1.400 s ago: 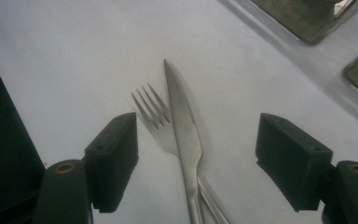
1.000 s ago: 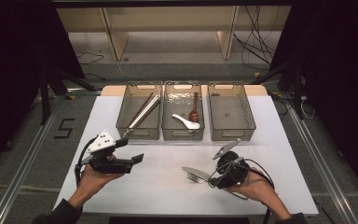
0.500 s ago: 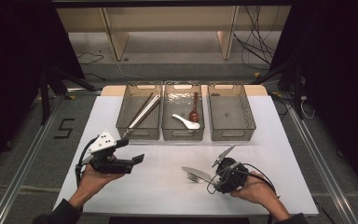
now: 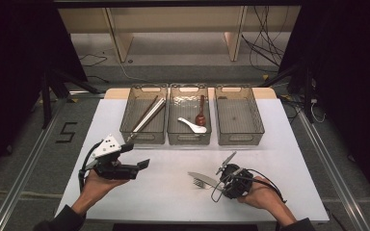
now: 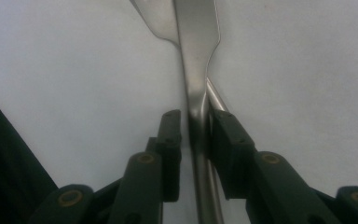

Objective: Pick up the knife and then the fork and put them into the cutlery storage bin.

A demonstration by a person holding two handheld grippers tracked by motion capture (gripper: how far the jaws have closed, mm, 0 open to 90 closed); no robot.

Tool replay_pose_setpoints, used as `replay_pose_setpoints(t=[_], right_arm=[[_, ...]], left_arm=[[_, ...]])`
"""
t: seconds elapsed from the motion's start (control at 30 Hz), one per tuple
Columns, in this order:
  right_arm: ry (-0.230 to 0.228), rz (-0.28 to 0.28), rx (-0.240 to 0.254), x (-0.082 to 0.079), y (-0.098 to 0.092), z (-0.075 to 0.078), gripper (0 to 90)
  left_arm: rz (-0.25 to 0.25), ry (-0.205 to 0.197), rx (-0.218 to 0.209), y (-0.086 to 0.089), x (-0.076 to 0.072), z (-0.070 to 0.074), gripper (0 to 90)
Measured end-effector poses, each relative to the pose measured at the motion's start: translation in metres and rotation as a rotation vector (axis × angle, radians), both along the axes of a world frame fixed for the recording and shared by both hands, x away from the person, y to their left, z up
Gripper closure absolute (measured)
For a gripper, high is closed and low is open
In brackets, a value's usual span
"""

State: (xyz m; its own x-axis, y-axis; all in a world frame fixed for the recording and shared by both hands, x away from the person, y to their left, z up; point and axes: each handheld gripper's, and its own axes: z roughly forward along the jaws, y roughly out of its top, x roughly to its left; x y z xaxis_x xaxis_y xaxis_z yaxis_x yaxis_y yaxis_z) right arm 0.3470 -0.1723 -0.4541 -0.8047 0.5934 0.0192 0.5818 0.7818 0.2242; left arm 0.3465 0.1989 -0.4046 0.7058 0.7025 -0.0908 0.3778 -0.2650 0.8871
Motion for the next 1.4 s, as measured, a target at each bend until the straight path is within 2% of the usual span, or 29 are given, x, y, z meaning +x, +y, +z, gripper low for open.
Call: replay_pose_setpoints(t=[0.33, 0.63, 0.8, 0.87, 1.13, 1.4], right_arm=[[0.029, 0.008, -0.039, 0.002, 0.006, -0.001, 77.7], [0.011, 0.028, -0.072, 0.0, 0.011, -0.001, 80.5], [0.01, 0.033, -0.07, 0.0, 0.01, -0.001, 80.9], [0.021, 0.015, -0.048, 0.001, 0.009, -0.001, 81.0], [0.033, 0.005, 0.027, 0.004, -0.001, 0.003, 81.2], [-0.001, -0.019, 0.112, 0.008, -0.01, 0.014, 81.3]], left_arm=[[-0.004, -0.001, 0.008, -0.001, 0.0, -0.001, 15.7], [-0.003, -0.001, 0.007, -0.001, 0.0, 0.0, 15.7], [-0.004, -0.001, 0.008, -0.001, 0.0, 0.0, 15.7], [-0.002, -0.001, 0.002, -0.001, 0.0, 0.0, 15.7], [-0.002, 0.0, 0.004, 0.0, 0.0, 0.0, 15.7], [-0.001, 0.0, 0.006, 0.0, 0.0, 0.0, 15.7]])
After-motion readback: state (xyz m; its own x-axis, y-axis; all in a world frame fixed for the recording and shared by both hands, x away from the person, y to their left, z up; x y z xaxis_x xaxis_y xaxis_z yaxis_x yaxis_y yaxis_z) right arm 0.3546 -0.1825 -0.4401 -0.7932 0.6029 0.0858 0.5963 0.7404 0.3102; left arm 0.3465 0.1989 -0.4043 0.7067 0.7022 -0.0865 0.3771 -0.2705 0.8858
